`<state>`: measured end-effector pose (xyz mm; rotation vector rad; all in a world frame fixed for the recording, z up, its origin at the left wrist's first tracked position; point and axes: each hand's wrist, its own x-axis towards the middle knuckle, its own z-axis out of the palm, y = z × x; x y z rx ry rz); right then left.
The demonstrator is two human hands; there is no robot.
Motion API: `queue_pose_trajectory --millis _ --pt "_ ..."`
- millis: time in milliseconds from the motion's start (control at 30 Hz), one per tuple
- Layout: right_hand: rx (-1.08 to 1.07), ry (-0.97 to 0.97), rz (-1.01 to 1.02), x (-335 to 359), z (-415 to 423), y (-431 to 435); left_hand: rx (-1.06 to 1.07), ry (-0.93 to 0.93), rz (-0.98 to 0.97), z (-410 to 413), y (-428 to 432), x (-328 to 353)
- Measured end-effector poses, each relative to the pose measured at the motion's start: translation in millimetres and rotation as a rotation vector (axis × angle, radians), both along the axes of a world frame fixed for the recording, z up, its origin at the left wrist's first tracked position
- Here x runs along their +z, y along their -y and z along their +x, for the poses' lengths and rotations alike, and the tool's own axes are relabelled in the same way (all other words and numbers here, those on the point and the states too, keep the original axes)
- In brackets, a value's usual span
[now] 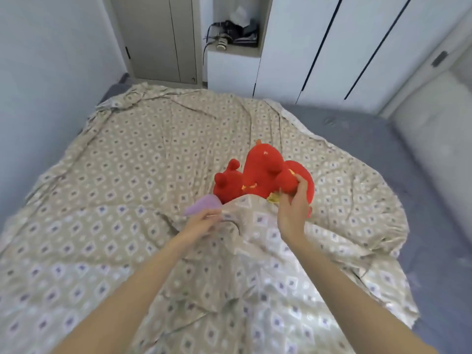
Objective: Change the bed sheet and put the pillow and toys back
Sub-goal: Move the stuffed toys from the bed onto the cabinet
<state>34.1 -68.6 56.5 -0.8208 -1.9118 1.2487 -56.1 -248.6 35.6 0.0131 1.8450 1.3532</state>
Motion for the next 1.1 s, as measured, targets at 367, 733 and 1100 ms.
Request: queue_pose_trajectory --millis 367,733,1100 --pt "0.284 0.026 0.379 22.5 -5.0 -2.4 -0.617 -0.514 -0.197 -7.1 -15.5 -8.7" --pt "0.254 -0.228 -0.803 66.1 -27.9 -14.2 0.031 0.28 0.117 -9.4 2.8 -9.4" --pt "0.369 -0.451 -1.521 60.9 -33.3 5.6 0.487 0.898 0.781 -4.0 -9.6 16.7"
